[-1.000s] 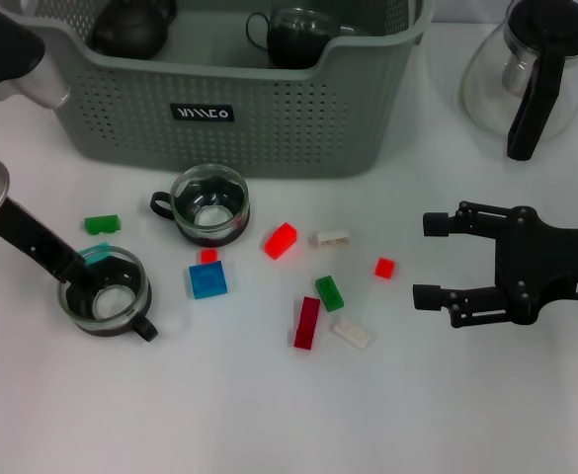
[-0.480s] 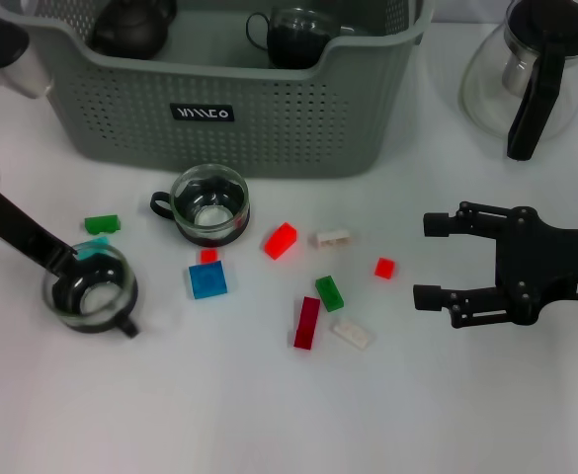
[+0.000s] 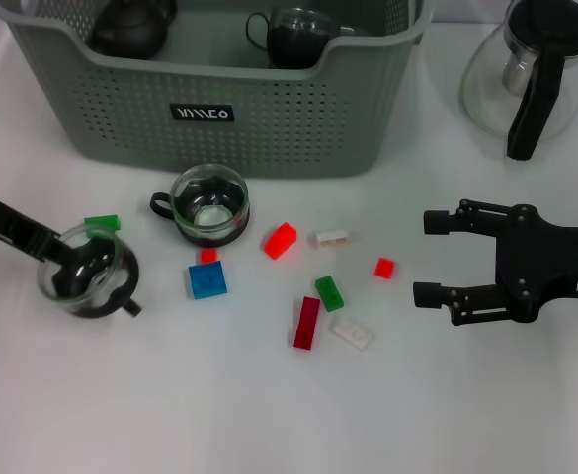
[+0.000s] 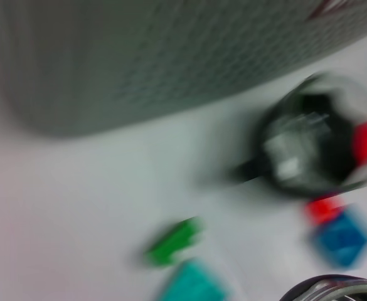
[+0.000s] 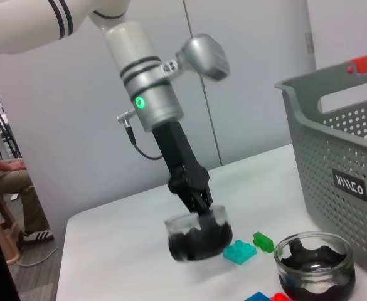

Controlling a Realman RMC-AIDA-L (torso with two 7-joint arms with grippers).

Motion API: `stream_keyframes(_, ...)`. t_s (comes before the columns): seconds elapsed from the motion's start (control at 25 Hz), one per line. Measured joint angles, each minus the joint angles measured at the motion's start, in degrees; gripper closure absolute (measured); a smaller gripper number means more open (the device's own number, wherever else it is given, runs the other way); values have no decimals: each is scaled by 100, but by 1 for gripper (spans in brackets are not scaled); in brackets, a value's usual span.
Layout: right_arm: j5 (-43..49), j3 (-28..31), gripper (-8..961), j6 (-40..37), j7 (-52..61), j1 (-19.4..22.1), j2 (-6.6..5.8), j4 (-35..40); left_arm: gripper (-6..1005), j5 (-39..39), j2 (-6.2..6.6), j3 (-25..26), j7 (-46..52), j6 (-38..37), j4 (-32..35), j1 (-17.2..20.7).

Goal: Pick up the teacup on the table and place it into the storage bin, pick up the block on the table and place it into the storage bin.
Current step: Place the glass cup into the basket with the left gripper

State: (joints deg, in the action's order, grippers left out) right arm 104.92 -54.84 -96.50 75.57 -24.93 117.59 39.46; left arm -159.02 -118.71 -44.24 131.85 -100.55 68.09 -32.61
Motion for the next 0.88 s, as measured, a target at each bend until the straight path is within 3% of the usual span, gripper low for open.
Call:
stream_keyframes(0.08,-2,-1,-2,0,1,-4,1,0,952,454,181,628,-408,-337,-369,-94)
stream_keyframes(0.12,-3,0,-2,0,1,-7,0,0,949,752,336,981,-684,-566,-726,-153)
stream_keyframes(0.16,-1,-1,-2,0,1,-10,0,0,947,752,336,981,-684,-566,-726,-153)
stream_keyframes(0.2,1,0,-2,1,1,-11,0,0,944,1106,549,1364,-1098,-855,-1239,-232)
stream_keyframes(0.24,2,-1,-2,-1,1,-12,0,0,942,1106,549,1364,-1098,-855,-1239,-232)
stream_keyframes(0.32,8,0,-2,0,1,-14,1,0,937,1797,837,2337,-2298,-1571,-2207,-338)
stream_keyframes(0.48,11,-1,-2,0,1,-33,1,0,927,2919,819,2654,-2539,-1720,-2493,-273)
stream_keyframes(0.64,8,-1,-2,-14,2,-50,1,0,918,4384,791,2748,-2114,-1540,-2771,-305)
stream_keyframes(0.76,8,-1,-2,-10,1,-63,2,0,910,5298,770,2826,-1545,-984,-2841,-447)
stream_keyframes(0.88,17,-1,-2,-4,-9,-70,10,0,903,5634,817,2711,-1010,-116,-2771,-676)
